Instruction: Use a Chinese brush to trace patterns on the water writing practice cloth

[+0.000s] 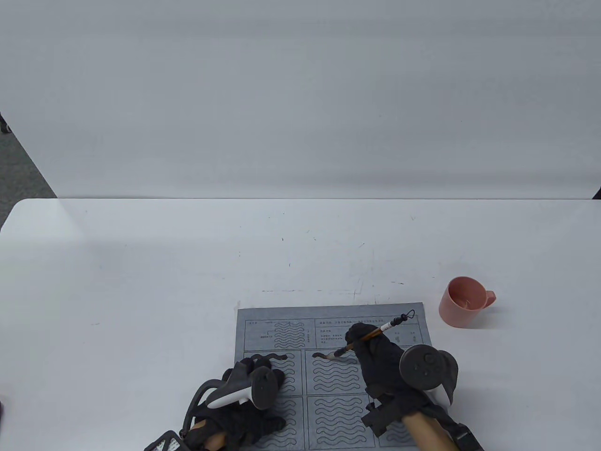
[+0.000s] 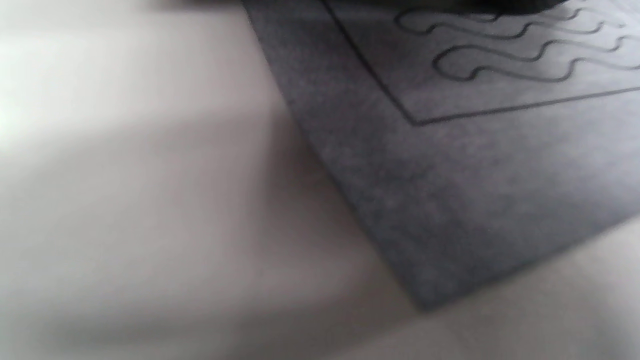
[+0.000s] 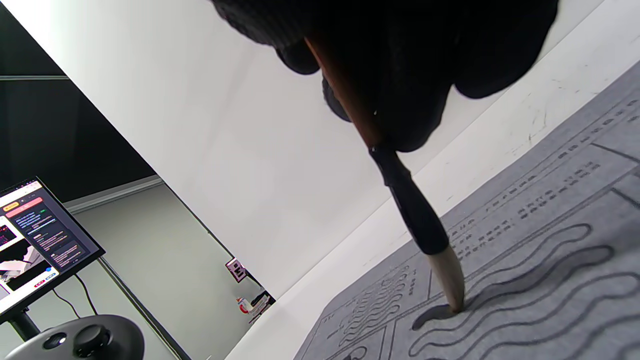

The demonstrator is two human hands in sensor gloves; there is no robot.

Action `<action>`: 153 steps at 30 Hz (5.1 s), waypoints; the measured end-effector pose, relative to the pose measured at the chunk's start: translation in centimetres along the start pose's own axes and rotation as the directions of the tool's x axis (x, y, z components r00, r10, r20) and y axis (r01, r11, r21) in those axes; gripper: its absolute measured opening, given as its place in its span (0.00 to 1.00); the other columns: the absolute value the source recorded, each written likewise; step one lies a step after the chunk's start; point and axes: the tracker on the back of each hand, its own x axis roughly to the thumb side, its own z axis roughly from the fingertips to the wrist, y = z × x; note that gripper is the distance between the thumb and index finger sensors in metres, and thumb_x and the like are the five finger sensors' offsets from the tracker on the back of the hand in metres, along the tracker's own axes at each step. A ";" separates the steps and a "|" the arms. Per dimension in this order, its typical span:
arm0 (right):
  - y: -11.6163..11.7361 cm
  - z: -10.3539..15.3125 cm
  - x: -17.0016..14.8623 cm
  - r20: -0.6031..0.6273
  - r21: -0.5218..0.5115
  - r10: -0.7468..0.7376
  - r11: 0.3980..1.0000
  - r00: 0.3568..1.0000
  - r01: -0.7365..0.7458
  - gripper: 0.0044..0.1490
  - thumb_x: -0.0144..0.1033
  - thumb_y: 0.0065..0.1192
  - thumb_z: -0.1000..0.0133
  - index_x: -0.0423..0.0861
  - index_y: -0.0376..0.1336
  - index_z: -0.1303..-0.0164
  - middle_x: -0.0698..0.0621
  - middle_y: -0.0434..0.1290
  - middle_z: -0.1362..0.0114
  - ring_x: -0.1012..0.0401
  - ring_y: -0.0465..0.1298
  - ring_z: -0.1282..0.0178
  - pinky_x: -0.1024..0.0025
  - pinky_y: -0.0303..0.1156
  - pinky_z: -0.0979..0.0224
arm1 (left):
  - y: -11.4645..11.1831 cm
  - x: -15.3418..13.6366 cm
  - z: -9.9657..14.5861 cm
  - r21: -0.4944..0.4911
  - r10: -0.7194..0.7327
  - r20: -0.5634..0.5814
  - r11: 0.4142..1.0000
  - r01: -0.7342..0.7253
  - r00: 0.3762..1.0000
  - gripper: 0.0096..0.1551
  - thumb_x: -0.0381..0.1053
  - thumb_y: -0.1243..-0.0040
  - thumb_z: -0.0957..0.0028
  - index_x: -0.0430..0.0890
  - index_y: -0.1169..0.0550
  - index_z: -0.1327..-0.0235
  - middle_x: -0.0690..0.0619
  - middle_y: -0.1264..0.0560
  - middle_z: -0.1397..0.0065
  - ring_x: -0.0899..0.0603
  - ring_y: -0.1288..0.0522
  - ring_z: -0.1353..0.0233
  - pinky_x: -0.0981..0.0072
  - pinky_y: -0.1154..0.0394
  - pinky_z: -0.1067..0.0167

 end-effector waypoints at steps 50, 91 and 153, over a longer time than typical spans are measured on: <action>-1.0 0.3 -0.3 -0.002 -0.037 0.034 0.999 0.999 -0.034 0.25 0.32 0.52 0.40 0.41 0.59 0.33 0.40 0.74 0.30 0.43 0.80 0.37 0.35 0.70 0.34 | -0.1 0.0 0.0 -0.001 0.001 0.001 1.000 -0.001 1.000 0.56 0.74 0.61 0.50 0.64 0.79 0.30 0.55 0.87 0.24 0.36 0.87 0.24 0.34 0.78 0.28; -1.6 0.4 -0.4 0.005 -0.056 0.082 0.995 0.997 -0.081 0.25 0.33 0.52 0.41 0.41 0.60 0.34 0.41 0.75 0.32 0.43 0.81 0.39 0.35 0.70 0.34 | -0.1 -0.1 0.0 -0.002 0.004 0.001 1.000 -0.004 1.000 0.56 0.74 0.61 0.50 0.64 0.79 0.30 0.55 0.87 0.24 0.37 0.87 0.24 0.35 0.79 0.28; -3.0 0.5 -0.4 0.019 -0.139 0.063 0.988 0.998 -0.059 0.25 0.33 0.51 0.40 0.39 0.60 0.34 0.40 0.75 0.33 0.44 0.81 0.40 0.38 0.72 0.36 | -0.1 -0.1 0.1 -0.005 0.007 0.001 1.000 -0.007 1.000 0.56 0.74 0.62 0.50 0.65 0.79 0.31 0.55 0.87 0.25 0.37 0.88 0.24 0.35 0.79 0.28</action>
